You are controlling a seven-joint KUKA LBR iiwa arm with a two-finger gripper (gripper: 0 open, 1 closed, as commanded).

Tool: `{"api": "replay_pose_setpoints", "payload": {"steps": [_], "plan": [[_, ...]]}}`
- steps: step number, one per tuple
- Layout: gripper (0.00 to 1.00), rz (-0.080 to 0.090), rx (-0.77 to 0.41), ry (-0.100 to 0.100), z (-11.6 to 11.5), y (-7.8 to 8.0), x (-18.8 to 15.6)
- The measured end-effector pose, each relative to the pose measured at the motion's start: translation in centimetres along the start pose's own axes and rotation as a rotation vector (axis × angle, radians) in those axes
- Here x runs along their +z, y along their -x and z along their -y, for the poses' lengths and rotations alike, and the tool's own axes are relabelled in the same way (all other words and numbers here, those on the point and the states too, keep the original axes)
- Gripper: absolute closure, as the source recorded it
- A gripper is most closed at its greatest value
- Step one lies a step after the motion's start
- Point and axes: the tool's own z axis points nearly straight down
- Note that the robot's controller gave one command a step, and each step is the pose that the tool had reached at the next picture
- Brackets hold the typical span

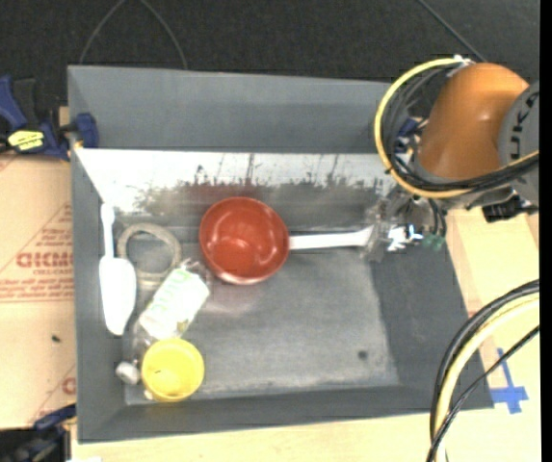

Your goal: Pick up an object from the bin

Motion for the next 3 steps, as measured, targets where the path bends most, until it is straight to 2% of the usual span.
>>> {"api": "replay_pose_setpoints", "payload": {"steps": [1,2,3], "plan": [[1.0,0.006,-0.036,-0.001,-0.2,0.0,-11.4],[1.0,-0.003,-0.02,-0.002,-0.3,0.1,-2.5],[1.0,0.015,0.037,-0.001,-2.9,-3.6,-8.1]]}}
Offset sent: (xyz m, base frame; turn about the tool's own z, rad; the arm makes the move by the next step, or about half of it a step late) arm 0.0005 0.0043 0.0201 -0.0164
